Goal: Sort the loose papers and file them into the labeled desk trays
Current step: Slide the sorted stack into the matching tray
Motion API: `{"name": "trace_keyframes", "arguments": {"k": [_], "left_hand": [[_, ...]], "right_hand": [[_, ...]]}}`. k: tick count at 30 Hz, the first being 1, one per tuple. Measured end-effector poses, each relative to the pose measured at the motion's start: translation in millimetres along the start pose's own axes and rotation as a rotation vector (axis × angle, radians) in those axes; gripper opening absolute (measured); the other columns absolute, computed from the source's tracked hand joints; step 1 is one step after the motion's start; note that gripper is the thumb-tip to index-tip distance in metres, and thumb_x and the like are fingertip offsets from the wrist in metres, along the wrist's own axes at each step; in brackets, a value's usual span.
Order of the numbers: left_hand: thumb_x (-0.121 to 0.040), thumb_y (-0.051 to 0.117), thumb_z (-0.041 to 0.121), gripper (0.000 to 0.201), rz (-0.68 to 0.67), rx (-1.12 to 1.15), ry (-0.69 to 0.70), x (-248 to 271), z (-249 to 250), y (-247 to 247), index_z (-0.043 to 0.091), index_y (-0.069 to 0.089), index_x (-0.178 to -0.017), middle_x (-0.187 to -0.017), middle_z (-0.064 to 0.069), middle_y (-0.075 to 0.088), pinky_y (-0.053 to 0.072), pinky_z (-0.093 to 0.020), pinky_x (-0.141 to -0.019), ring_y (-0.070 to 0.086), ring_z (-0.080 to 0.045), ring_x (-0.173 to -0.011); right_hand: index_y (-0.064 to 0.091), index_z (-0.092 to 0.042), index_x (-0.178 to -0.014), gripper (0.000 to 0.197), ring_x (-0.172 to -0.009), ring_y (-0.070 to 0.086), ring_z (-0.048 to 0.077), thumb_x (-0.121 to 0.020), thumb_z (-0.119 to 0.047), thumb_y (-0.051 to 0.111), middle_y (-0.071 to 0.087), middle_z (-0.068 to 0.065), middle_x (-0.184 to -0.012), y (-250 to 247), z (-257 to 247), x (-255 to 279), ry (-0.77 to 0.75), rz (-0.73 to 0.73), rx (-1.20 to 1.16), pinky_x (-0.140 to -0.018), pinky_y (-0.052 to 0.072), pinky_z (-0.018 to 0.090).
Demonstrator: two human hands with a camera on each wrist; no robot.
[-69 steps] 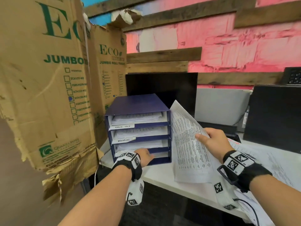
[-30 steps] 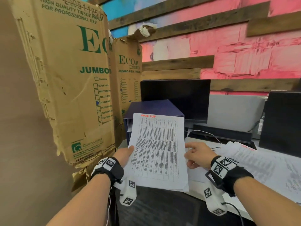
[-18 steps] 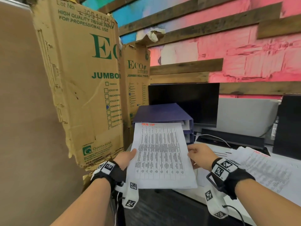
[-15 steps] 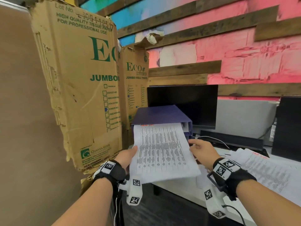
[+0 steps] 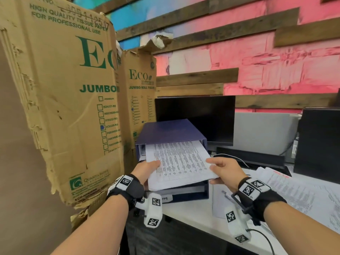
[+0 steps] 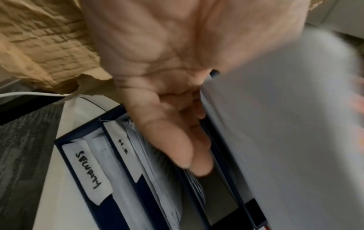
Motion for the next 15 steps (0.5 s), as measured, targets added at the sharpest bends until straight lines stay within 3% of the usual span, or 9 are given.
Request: {"name": "trace_keyframes", "arguments": {"k": [2,4,7,9,13,15], "left_hand": [[-0.086,0.067,0.028,0.034,-0.097,-0.009,-0.056,11,-7,8,0.006,0.06,-0.111,-0.095,-0.015,0.071,0.057,-0.034,-0.055,0.068,-0.029,-0.07],[-0.092,0.06,0.021,0.023,-0.161,-0.021,-0.091,19,-11,6,0.006,0.059,-0.109,-0.082,-0.015,0.068,0.047,-0.022,-0.038,0.059,-0.021,-0.046],[-0.093,0.056,0.005,0.016,-0.131,0.049,0.007,14,-1,-5,0.003,0.056,-0.109,-0.085,-0.014,0.066,0.043,-0.018,-0.033,0.056,-0.017,-0.038],[-0.095,0.051,-0.001,0.013,-0.014,0.108,0.065,5,8,-15,0.0,0.053,-0.108,-0.086,-0.018,0.063,0.043,-0.018,-0.033,0.056,-0.015,-0.037],[-0.097,0.049,0.005,0.028,0.205,0.212,0.103,-16,14,-30,-0.005,0.049,-0.123,-0.076,-0.019,0.062,0.047,-0.019,-0.034,0.055,-0.013,-0.035],[-0.098,0.051,0.013,0.041,0.26,0.217,0.09,-23,14,-32,-0.002,0.041,-0.135,-0.068,-0.018,0.061,0.047,-0.021,-0.035,0.056,-0.014,-0.034]], "right_hand": [[0.056,-0.002,-0.123,0.031,-0.09,0.066,0.024,-0.094,0.003,0.047,0.057,0.015,-0.125,5,-2,-12,0.001,0.019,-0.026,-0.052,0.057,0.027],[0.05,-0.001,-0.131,0.036,-0.102,0.063,0.029,-0.095,0.003,0.046,0.052,0.015,-0.132,12,-3,-25,-0.005,0.029,-0.051,-0.057,0.059,0.03],[0.042,-0.005,-0.139,0.046,-0.11,0.06,0.03,-0.094,-0.001,0.051,0.044,0.012,-0.142,25,-4,-38,-0.037,0.008,-0.116,-0.067,0.06,0.038],[0.039,-0.012,-0.142,0.056,-0.104,0.064,0.028,-0.091,-0.007,0.059,0.045,0.01,-0.141,33,-3,-41,-0.051,-0.055,-0.112,-0.07,0.06,0.043],[0.041,-0.023,-0.14,0.06,-0.089,0.069,0.022,-0.086,-0.018,0.067,0.049,-0.002,-0.131,39,-7,-38,-0.138,-0.076,0.268,-0.068,0.06,0.035],[0.048,-0.021,-0.135,0.049,-0.073,0.068,0.019,-0.089,-0.015,0.063,0.052,-0.001,-0.124,38,-9,-43,-0.171,-0.011,0.362,-0.062,0.06,0.033]]}}
Point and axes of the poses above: each hand's wrist, its own x-axis away from the middle knuckle, its own y-axis out of the palm, z = x × y, the point moved 8 cm from there along -x, towards the middle knuckle
